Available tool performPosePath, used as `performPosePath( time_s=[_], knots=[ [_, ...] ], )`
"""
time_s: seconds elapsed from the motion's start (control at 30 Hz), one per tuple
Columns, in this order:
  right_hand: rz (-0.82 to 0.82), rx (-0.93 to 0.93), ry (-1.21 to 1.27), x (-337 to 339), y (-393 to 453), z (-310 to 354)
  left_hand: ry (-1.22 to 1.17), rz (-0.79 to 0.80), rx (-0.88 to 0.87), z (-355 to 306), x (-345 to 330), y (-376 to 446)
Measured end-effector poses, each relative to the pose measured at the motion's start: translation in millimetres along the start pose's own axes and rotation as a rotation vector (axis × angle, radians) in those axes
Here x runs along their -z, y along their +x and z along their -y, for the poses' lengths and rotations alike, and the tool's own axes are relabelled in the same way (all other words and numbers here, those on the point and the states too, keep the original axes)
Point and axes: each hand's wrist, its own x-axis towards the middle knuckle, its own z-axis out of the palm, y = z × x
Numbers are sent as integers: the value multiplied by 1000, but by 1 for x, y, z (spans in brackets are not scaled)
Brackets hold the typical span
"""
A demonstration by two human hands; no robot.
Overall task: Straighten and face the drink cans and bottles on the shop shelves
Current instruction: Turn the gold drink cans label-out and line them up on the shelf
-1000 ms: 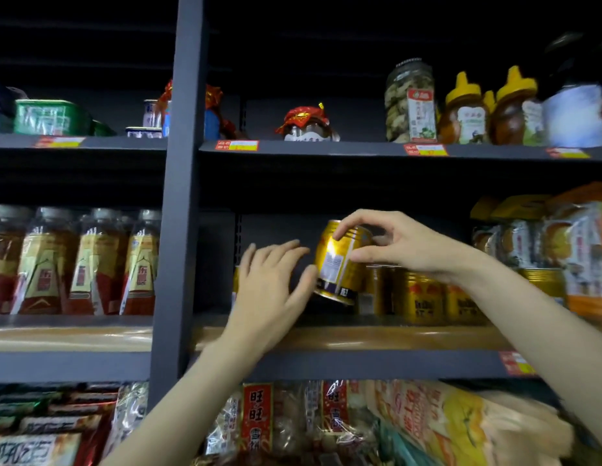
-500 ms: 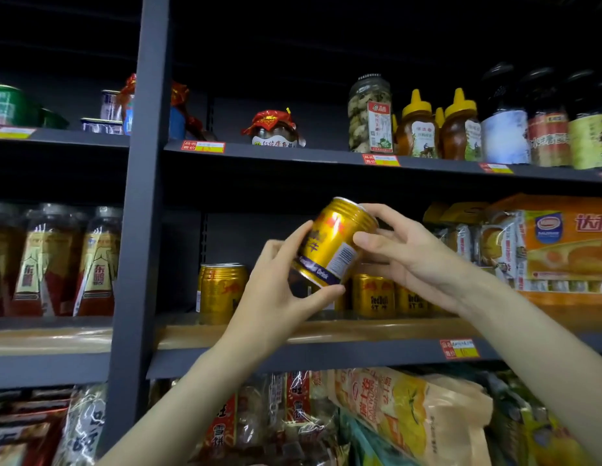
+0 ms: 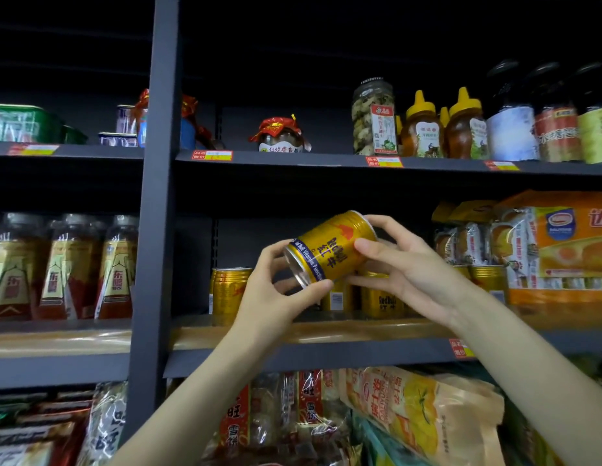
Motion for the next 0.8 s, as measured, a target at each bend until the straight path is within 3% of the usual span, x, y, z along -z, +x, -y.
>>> performPosePath(
  time_s=[0.13,0.27,0.53,0.63,0.8],
  knots=[
    [-17,-72,9,-1,4,-3,143,43,-114,-1,9,1],
    [-75,-21,19,-3,4,-10,181,104,-100,-2,12,1],
    [-42,101,-27,2,2,-6,-227,148,162,-1,15,1],
    [-19,52,-4,4,0,-3,-110,113,58,0,14,1],
    [-44,-219,79,2,0,-7,185,77,-197,-2,19,4]
  ],
)
